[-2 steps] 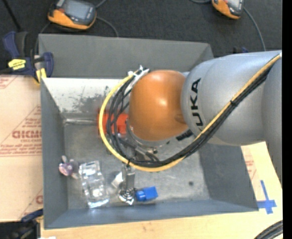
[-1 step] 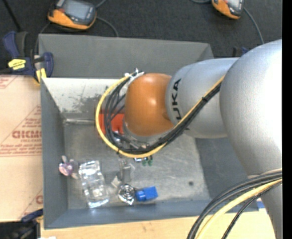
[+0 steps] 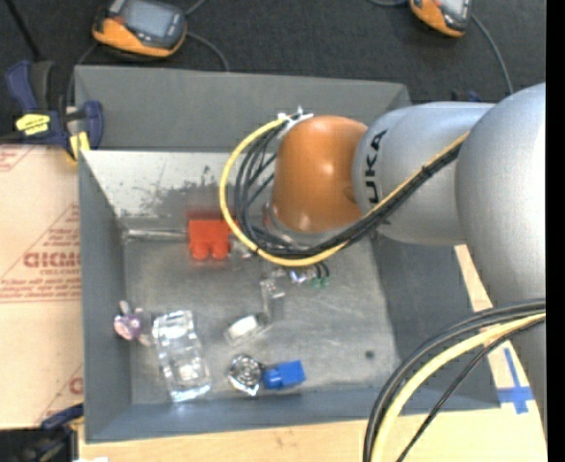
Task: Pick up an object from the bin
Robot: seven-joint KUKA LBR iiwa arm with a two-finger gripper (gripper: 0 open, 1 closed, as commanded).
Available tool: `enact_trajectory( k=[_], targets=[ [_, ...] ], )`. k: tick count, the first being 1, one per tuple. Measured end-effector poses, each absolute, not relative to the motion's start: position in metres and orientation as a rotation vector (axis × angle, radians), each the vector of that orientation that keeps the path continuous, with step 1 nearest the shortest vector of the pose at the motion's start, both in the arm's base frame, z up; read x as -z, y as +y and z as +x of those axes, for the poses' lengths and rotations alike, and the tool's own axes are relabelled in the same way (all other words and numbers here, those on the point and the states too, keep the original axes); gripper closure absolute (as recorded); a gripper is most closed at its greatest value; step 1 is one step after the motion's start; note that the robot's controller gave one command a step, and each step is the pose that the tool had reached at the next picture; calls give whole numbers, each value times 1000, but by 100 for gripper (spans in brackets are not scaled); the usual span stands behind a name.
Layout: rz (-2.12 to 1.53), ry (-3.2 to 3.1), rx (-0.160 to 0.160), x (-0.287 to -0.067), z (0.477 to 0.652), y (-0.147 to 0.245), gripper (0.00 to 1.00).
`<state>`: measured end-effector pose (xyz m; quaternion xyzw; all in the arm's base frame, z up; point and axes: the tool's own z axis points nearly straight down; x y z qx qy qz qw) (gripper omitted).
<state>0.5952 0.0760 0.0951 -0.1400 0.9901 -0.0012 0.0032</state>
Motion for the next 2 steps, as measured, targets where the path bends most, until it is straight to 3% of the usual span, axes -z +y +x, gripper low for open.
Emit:
enact_trajectory(
  k=[1,2],
  targets=[
    [-941,2993,3,-74,567,126,0],
    [-1301,2851,3,-73,548,204,0]
  ],
)
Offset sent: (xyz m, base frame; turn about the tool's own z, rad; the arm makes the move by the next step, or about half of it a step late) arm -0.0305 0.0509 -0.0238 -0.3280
